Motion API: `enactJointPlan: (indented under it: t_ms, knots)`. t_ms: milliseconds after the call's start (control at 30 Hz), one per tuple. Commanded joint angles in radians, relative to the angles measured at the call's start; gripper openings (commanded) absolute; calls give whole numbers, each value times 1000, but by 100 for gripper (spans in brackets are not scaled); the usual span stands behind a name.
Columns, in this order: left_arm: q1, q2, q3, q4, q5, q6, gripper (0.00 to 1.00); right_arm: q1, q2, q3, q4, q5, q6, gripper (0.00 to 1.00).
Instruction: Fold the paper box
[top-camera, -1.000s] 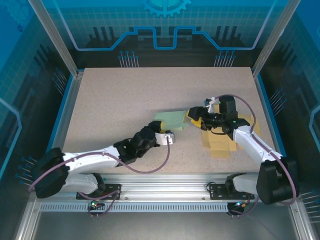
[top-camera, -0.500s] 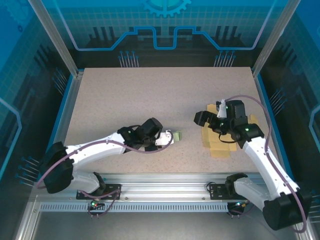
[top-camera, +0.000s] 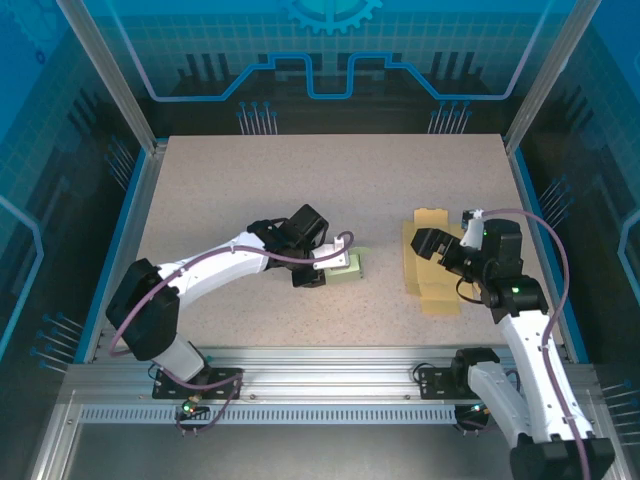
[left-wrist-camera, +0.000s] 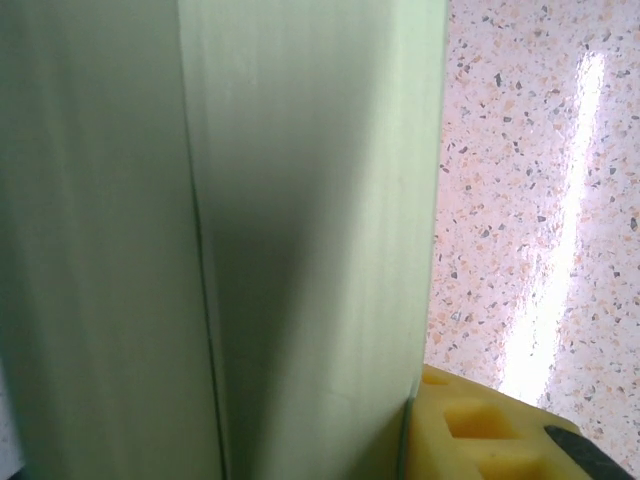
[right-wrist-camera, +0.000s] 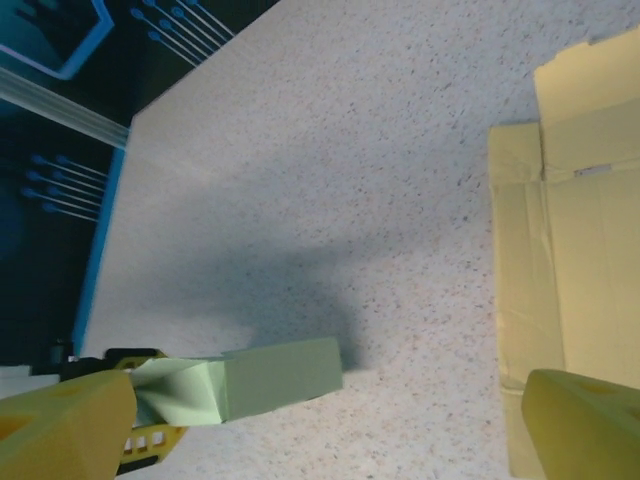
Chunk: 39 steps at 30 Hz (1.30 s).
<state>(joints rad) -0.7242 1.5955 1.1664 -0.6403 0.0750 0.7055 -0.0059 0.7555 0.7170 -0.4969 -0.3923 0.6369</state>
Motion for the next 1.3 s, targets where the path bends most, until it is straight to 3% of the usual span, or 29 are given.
enactJointPlan:
  t_ms: [0,33,133,300,400,567,833,1033,1267]
  knots:
    - [10,43,55,-95,71,48,35,-86,33,-65,207,-366,111,100]
    - [14,54,66,-105,79,51,35,-89,39,-65,209,-388,109,100]
    - [21,87,98,-134,96,62,35,-93,28,-12,25,-253,78,100]
    - [26,142,143,-170,106,75,37,-86,15,-5,57,-255,49,100]
    - [25,177,175,-192,87,79,41,-63,-2,-20,39,-139,52,100]
    - [25,196,197,-197,73,72,54,64,-8,-47,64,-13,-47,100]
    - [25,112,141,-109,66,66,71,346,44,-29,66,369,-119,100]
    - [25,6,88,-40,72,49,81,402,131,42,3,380,-189,90]
    - [26,-182,-45,110,40,-52,80,535,181,98,-45,473,-287,79]
